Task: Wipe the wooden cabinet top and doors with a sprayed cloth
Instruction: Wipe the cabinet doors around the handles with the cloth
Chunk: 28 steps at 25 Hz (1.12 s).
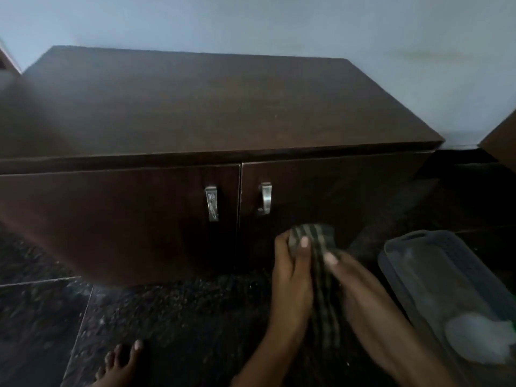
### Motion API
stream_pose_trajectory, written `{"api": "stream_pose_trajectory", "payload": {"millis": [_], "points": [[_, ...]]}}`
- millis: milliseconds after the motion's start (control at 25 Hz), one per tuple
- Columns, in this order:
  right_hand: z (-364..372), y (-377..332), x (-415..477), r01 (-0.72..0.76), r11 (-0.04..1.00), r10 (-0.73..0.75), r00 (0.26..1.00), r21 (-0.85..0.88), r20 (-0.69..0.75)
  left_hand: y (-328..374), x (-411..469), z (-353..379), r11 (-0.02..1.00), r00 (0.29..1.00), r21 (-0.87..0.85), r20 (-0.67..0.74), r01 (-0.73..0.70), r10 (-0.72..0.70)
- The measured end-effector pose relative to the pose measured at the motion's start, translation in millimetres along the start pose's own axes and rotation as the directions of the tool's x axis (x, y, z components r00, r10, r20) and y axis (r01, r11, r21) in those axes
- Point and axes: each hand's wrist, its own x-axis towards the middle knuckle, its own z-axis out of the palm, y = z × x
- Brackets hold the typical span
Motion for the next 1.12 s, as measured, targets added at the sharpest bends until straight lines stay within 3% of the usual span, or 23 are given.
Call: {"api": "stream_pose_trajectory", "payload": {"millis": [120,320,440,520,880,1120], "points": [[11.4,14.0,30.2,0.166,0.976,-0.179,0.98,-0.142,-0.087,-15.6,14.9,-14.9,0.996,0.996,0.029,0.011,-0.088,0.087],[39.7,29.7,58.9,0.378,0.924,-0.38,0.925,-0.061,-0.027,-22.1,29.0,-38.4,0.965,0.954,0.068,-0.148,-0.255,0.262],[48.5,27.3,67.6,0.489,0.864,-0.5,0.863,-0.12,-0.076,-10.8,34.8,-39.8,0.96,0.938,-0.043,-0.233,-0.275,0.258],[52.7,23.0,72.2,0.533,0.829,-0.554,0.825,-0.169,-0.113,-5.9,38.2,-38.6,0.953,0.92,-0.019,-0.27,-0.301,0.285],[68.6,1.9,79.0,0.579,0.777,-0.624,0.761,-0.246,-0.179,9.1,54.7,-36.5,0.847,0.747,0.293,-0.402,-0.443,0.53],[70.1,-15.3,87.8,0.426,0.869,-0.475,0.861,-0.252,-0.18,13.1,63.9,-40.7,0.866,0.779,0.301,-0.387,-0.4,0.494]]}}
